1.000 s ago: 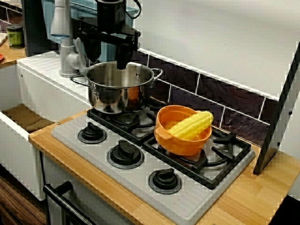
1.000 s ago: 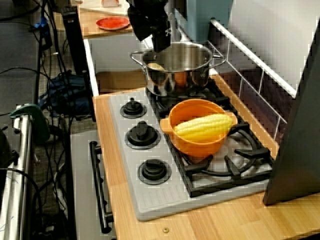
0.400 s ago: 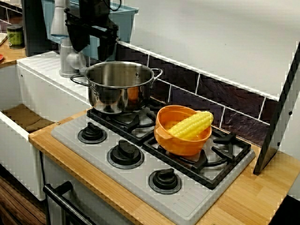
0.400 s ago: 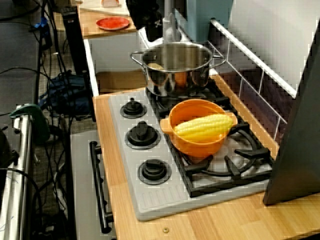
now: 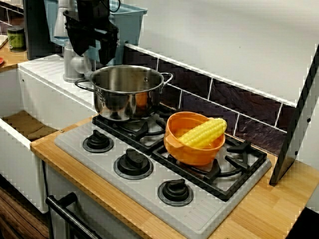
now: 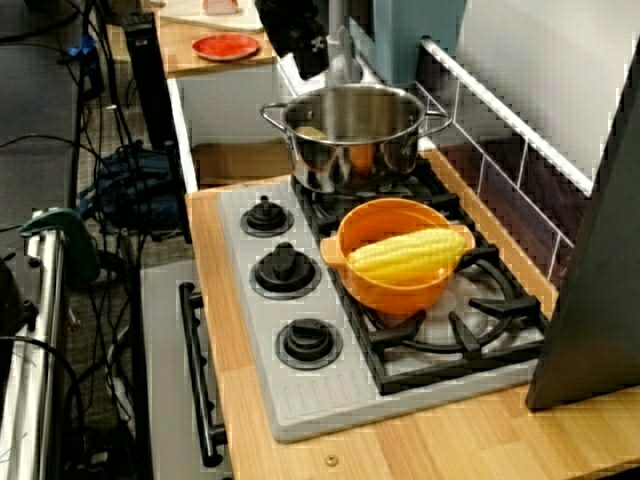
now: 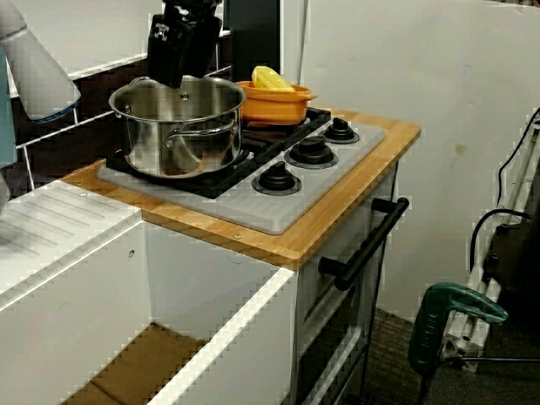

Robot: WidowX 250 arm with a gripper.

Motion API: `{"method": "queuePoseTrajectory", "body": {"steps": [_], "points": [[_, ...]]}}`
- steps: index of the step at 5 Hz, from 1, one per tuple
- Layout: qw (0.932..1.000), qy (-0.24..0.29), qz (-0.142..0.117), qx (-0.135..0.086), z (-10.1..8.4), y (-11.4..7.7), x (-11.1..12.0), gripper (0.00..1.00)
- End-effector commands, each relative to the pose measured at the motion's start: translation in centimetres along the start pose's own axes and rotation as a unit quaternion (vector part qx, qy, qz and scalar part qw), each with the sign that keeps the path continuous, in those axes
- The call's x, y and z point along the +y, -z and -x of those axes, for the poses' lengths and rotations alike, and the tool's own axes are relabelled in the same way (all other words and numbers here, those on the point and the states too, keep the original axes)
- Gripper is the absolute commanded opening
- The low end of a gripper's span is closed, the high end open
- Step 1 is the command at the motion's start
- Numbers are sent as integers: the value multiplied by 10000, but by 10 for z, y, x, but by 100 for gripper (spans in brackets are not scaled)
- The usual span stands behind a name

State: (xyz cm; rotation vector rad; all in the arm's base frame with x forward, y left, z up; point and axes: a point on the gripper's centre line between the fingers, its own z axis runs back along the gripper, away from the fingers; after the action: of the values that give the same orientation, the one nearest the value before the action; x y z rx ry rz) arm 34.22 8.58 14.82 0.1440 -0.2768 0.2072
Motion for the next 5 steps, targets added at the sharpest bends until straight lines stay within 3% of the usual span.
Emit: {"method": "queuePoseTrajectory", "body": {"steps": [1, 2, 4, 5], "points": [[9987, 454, 143, -188, -25, -3, -11, 100], [9975, 636, 317, -52, -33, -2, -25, 100], [9951, 916, 367, 18, -28, 1, -49, 100], [9948, 981, 270, -2, -22, 5, -57, 100]]}}
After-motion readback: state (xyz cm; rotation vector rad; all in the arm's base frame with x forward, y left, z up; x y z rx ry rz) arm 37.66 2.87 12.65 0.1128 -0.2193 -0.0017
